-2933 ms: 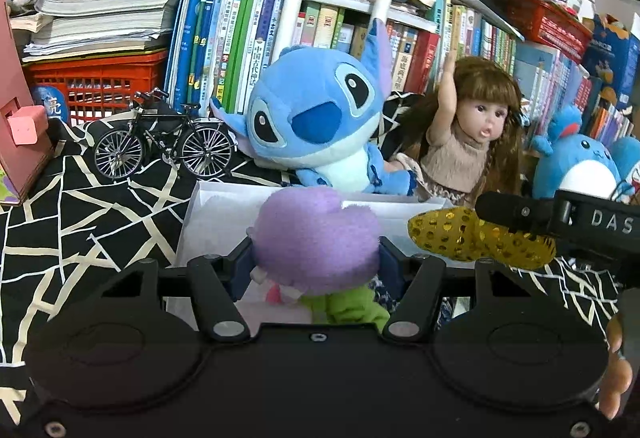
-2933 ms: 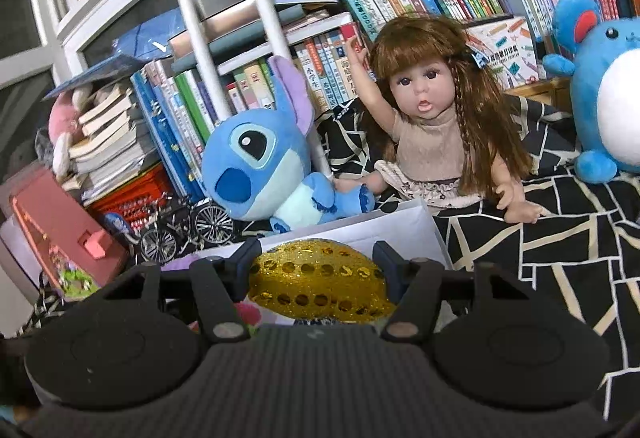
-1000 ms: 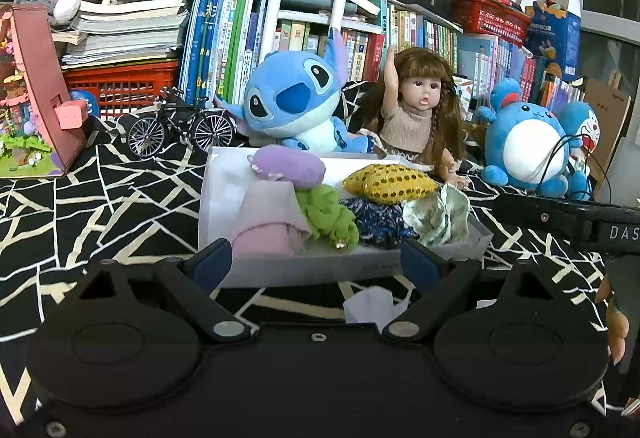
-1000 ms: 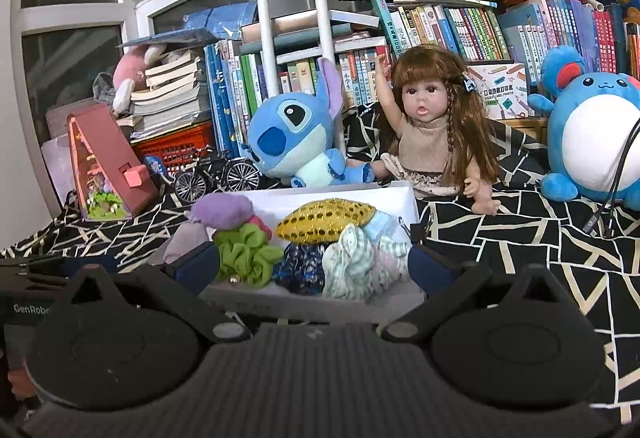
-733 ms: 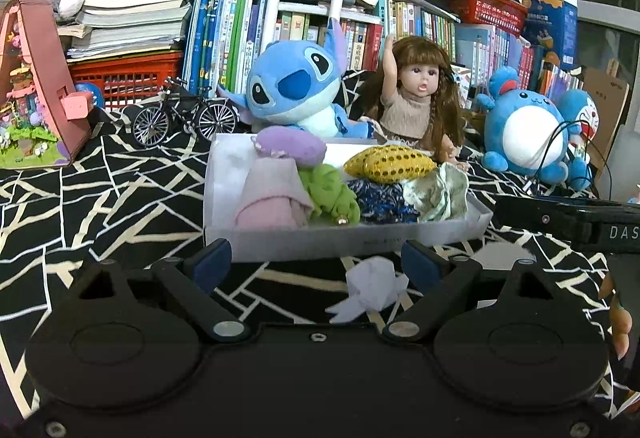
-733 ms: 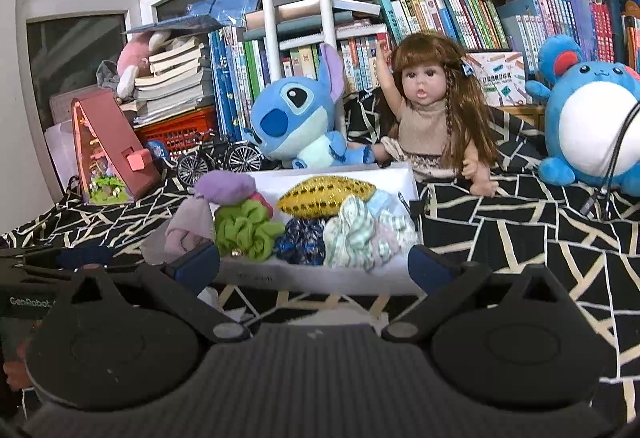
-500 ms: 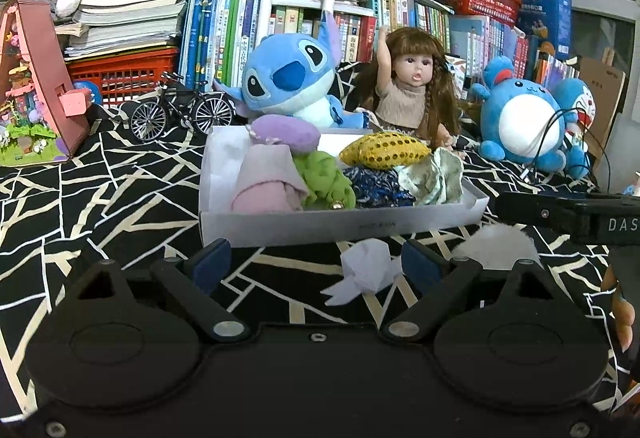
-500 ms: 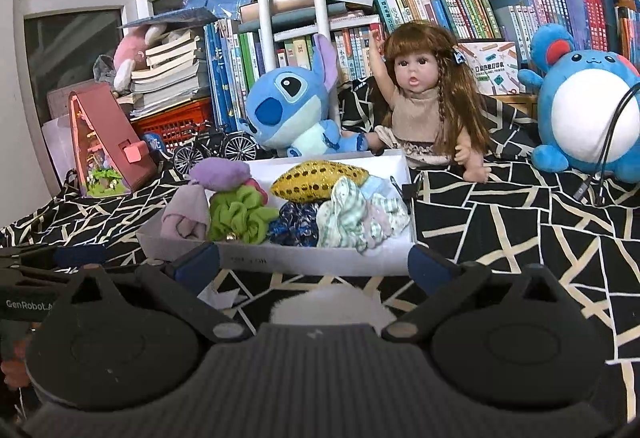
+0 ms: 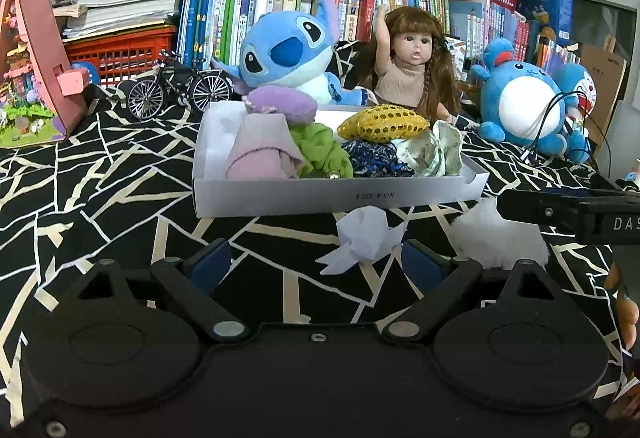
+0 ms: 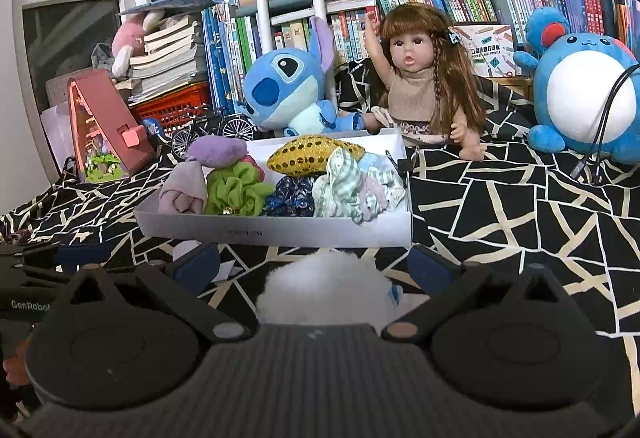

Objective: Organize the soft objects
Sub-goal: 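Grasp the white paper bow with the left tool while the right grasps the white fluffy ball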

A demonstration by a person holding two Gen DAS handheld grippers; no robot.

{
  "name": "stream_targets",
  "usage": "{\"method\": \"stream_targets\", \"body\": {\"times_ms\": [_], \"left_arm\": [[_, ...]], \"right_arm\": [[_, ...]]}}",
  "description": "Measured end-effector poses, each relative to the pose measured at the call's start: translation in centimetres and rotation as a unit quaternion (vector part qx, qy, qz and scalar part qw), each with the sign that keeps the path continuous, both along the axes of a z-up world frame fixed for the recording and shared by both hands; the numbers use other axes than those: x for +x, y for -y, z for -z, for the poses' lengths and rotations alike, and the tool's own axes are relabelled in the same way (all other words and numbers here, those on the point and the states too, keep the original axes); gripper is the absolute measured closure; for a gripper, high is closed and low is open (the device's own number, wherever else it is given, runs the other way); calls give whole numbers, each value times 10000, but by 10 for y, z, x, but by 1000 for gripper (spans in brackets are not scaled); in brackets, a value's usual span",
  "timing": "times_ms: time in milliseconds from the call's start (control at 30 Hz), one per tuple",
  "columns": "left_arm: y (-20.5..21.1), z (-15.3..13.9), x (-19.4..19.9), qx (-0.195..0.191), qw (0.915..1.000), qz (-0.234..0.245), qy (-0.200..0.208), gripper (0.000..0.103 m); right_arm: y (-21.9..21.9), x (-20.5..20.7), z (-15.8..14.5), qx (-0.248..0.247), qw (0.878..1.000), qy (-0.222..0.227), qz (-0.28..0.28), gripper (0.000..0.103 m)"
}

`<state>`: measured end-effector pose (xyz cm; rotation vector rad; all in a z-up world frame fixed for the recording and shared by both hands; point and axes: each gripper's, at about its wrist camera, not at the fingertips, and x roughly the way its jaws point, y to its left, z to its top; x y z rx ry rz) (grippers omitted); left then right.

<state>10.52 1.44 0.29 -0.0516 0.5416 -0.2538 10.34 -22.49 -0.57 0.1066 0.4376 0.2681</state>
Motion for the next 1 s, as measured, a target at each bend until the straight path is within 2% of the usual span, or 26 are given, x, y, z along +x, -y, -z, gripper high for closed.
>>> {"method": "stream_targets", "body": {"times_ms": [1000], "left_arm": [[2, 16, 2, -2, 9997, 6, -248, 11]], "right_arm": [[-11, -1, 29, -414, 9987, -281, 69, 0]]}}
